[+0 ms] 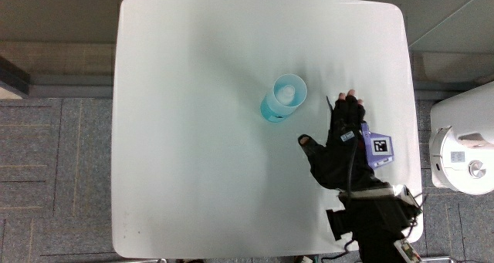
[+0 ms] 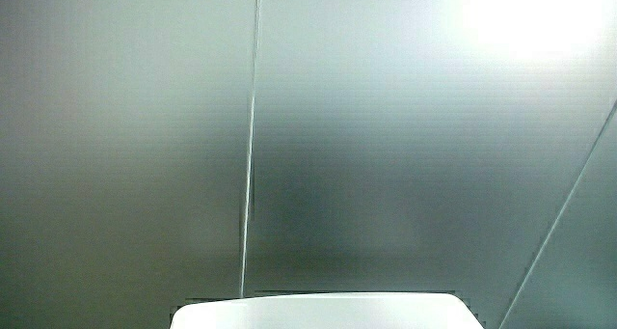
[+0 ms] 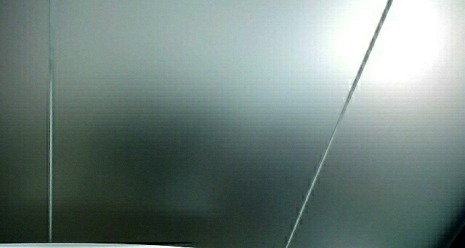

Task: Pick cleaning spray

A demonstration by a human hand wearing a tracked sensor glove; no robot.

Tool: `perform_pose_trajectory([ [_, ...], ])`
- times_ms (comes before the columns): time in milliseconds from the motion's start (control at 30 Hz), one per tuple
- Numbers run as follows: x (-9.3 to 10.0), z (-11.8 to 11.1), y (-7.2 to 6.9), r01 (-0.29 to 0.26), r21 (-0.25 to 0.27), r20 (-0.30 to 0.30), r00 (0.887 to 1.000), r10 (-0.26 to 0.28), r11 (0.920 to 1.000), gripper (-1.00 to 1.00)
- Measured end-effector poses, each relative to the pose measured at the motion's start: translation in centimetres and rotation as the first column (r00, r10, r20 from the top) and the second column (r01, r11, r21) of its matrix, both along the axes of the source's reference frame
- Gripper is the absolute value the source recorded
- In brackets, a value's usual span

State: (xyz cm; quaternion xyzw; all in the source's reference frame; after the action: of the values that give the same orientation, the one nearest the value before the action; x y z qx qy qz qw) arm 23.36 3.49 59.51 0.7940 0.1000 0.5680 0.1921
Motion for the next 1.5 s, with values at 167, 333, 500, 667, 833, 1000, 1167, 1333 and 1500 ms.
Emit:
perform_pose_trajectory([
  [167, -0.7, 1.3, -0.7, -0.031, 0.013, 0.144, 0.989, 0.028, 0.9995, 0.00],
  [333, -1.6, 1.7, -1.5, -0.042, 0.001, 0.238, 0.970, 0.040, 0.9991, 0.00],
  [500, -2.6, 2.2, -2.3, -0.028, -0.001, 0.295, 0.955, 0.028, 0.9996, 0.00],
  [667, -3.3, 3.6, -2.7, -0.054, 0.009, 0.445, 0.894, 0.045, 0.9985, 0.00],
  [833, -3.4, 3.6, -3.1, -0.047, 0.019, 0.439, 0.898, 0.034, 0.9987, 0.00],
  [1000, -3.8, 3.3, -3.4, -0.030, 0.015, 0.456, 0.890, 0.020, 0.9994, 0.00],
  [1167, -4.2, 3.4, -3.7, 0.003, 0.030, 0.449, 0.893, -0.016, 0.9995, 0.05],
  [1333, -4.7, 3.1, -4.4, 0.031, 0.056, 0.446, 0.893, -0.053, 0.9979, 0.29],
  [1500, -4.9, 2.5, -4.8, 0.001, 0.082, 0.466, 0.884, -0.039, 0.9967, 0.52],
])
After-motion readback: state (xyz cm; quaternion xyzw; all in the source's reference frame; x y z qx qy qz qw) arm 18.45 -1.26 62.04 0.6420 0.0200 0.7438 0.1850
